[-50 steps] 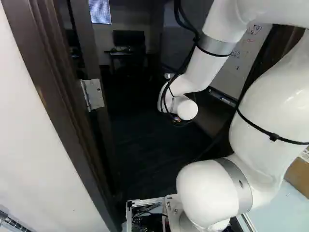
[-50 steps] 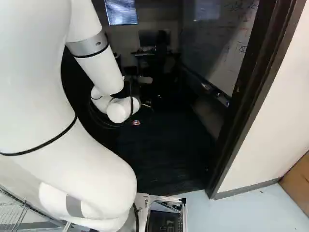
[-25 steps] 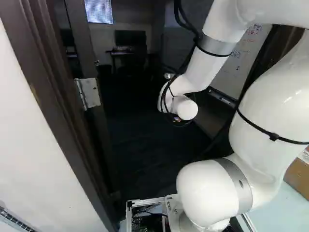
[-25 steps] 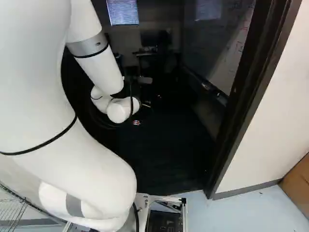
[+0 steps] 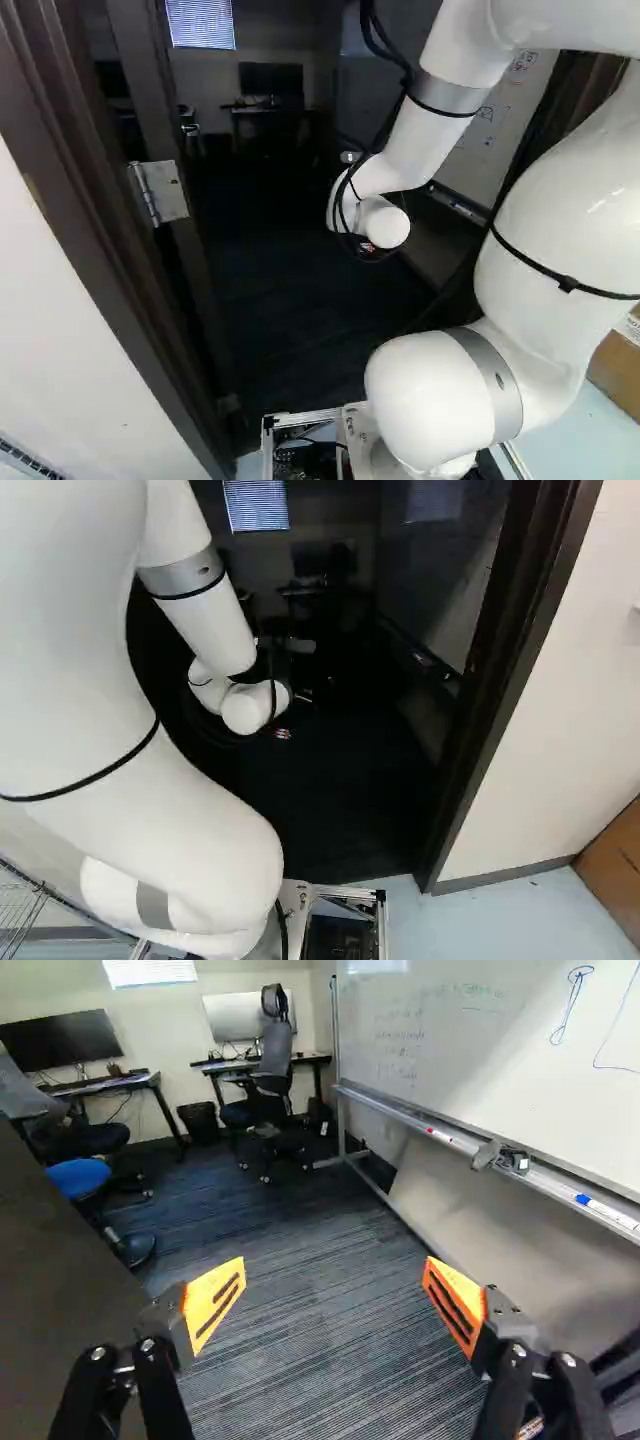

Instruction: Open the door and move inside

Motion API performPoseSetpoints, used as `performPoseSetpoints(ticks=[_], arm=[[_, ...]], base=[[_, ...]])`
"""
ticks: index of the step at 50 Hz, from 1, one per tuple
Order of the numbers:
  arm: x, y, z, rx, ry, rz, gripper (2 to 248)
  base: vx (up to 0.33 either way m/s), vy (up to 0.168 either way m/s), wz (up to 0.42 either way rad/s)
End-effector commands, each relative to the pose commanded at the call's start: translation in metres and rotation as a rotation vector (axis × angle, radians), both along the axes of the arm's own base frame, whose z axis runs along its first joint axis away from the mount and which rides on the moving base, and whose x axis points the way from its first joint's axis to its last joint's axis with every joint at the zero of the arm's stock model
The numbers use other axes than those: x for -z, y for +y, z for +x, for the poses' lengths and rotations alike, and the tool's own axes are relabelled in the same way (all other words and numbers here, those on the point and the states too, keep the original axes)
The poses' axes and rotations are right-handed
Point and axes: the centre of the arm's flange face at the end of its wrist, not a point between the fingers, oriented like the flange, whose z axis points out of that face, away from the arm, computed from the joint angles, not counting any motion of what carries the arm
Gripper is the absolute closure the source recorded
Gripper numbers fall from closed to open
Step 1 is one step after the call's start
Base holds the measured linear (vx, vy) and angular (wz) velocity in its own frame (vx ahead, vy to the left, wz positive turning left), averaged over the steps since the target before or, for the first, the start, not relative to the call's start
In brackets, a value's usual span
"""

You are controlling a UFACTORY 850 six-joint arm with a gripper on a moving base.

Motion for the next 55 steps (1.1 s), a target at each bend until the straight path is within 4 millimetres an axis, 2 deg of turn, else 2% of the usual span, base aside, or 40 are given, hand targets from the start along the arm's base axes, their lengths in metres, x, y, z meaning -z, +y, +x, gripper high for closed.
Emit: performPoseSetpoints(ticks=[14, 55], arm=[[0.0, 0.0, 0.0, 0.0, 0.0, 0.0, 3], [0.0, 0.0, 0.0, 0.0, 0.0, 0.0, 3]], base=[[0.064, -0.047, 0.075], [0.133, 0.025, 0.132]])
